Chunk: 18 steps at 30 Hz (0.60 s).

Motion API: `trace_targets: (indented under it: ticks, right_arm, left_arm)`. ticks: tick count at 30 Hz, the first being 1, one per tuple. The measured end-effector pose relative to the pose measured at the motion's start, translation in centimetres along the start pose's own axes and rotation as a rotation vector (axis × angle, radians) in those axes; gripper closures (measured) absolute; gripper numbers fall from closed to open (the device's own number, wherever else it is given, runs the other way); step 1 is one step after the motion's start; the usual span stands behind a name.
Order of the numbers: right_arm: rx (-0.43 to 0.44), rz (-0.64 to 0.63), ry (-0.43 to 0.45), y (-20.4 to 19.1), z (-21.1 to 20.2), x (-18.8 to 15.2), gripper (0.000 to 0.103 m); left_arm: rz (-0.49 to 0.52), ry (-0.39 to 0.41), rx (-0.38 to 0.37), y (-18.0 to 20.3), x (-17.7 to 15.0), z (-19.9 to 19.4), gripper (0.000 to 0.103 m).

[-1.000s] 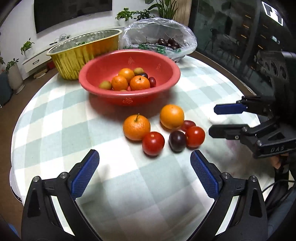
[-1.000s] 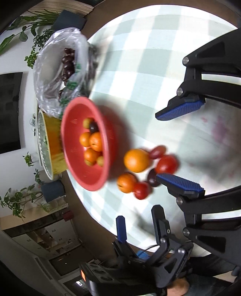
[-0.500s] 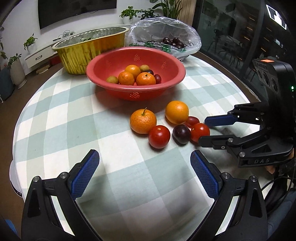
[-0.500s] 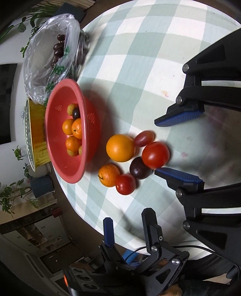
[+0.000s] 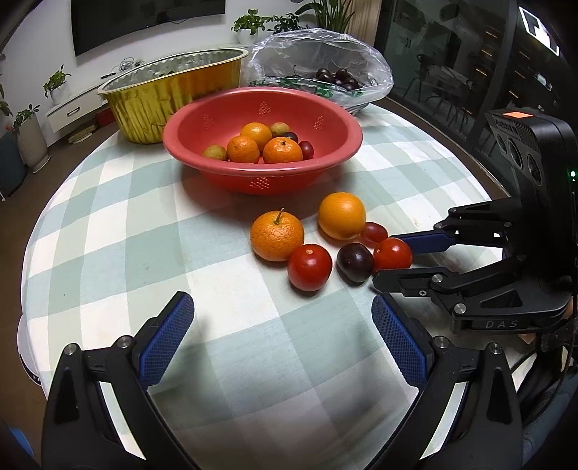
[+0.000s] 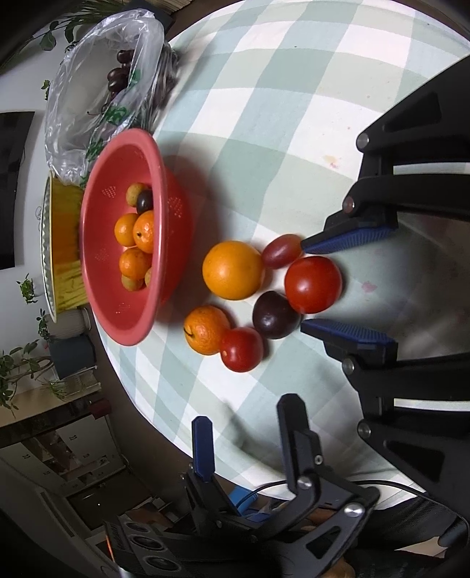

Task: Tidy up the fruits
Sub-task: 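Grasp a red tomato with the right tool while the left tool grasps another tomato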

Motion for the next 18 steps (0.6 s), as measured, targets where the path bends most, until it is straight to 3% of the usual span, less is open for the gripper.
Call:
trace_targets:
  ticks: [2,10,13,15,18]
  right_arm:
    - [0.0,0.001,0.004,0.0,0.0,0.0,0.069]
    - [0.019,0.037,0.013,0.7,-1.1,-0.5,0.069]
    - [0.019,0.056,0.024,1.2,-1.9,-0.8,0.069]
    - [0.017,0.065,0.032,1.5,-2.3,-0.8,0.069]
    - [0.017,0.076,0.039,1.9,-2.7,-0.8,0.069]
  left_arm:
    - [0.002,0.0,-0.005,0.1,0.2,0.2,0.003]
    - [0.001,-0.015,-0.032,0.5,0.9,1.8,0.004]
    - [-0.025,-0.022,-0.032,0.0,1.0,2.4,0.02]
    - [-0.043,-0.032,-0.032,-0.5,0.9,2.7,0.039]
    - [-0.054,-0.039,-0.047,-0.5,0.7,3.0,0.049]
Point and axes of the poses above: each gripper's, at about its wrist camera, not at the fingertips, and z roughly the way its jaws point, y to its right, x to its top, the point moved 6 cm from there along z, roughly the way its jaws point, and after that the axes turned 6 degrees about y, right-handed, at the moved point
